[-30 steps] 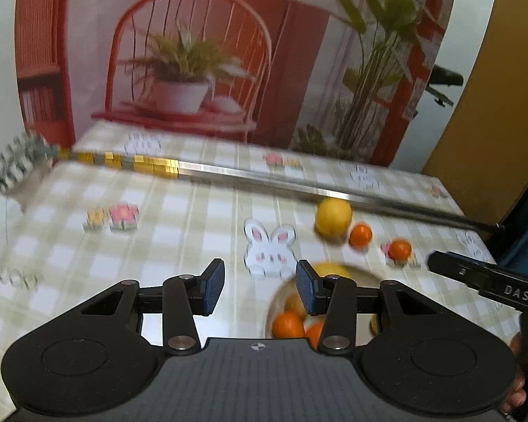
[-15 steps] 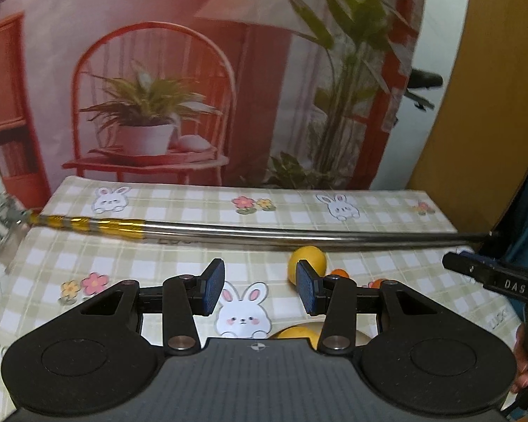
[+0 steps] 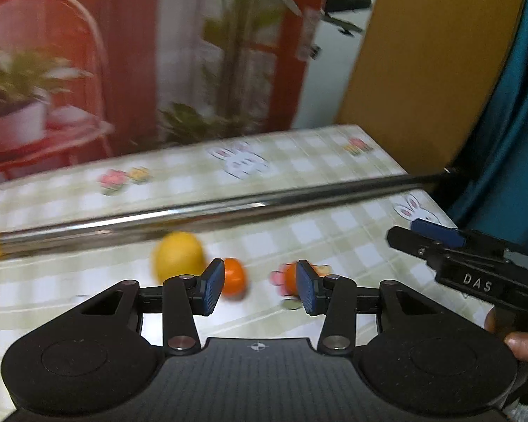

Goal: Organize fruits
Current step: 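Grasp a tangerine beside the metal pole with the left gripper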

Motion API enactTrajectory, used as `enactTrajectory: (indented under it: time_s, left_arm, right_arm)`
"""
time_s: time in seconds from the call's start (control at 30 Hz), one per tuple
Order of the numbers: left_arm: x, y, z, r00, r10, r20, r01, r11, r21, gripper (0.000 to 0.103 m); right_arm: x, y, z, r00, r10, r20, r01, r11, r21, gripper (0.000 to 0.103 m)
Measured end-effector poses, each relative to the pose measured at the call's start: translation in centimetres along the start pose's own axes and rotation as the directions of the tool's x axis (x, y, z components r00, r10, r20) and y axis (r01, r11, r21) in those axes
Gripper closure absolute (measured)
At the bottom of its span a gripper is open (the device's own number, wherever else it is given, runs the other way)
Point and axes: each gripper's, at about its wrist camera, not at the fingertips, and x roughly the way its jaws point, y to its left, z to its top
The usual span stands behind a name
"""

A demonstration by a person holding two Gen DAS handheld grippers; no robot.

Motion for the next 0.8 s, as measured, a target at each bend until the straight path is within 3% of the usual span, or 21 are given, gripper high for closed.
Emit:
enactTrajectory:
  time_s: [0.17,0.37,0.7,0.8]
  left_arm:
    - [4.0,-2.2,-0.7,0.998,-0.009,-0.060,0.013,0.998,0.061,0.056]
    - [7.8,-2.7,-0.5,0.993,-0.020,-0.114,0.024,0.999,0.036,0.056]
    - [10.4,-3.5,-0.1,0.986,-0.022,-0.166,0.030,0.998,0.050,0.055]
    - [10.8,-3.6,-0.3,0.983,-0.023,-0.184,0.033,0.998,0.052,0.060]
  right_arm:
    - [0.6,-1.8,-1.0,1.000,-0.022,-0.009,0.022,0.999,0.025,0.056]
    - [0.9,-3.2,-1.6,0.999,-0.035,-0.015,0.036,0.998,0.060,0.056]
    - [1.2,-4.5,-2.5,0.999,-0.032,-0.026,0.035,0.993,0.109,0.056]
    - [1.2,-4.6,-2.7,0.999,-0.033,-0.029,0.037,0.993,0.114,0.056]
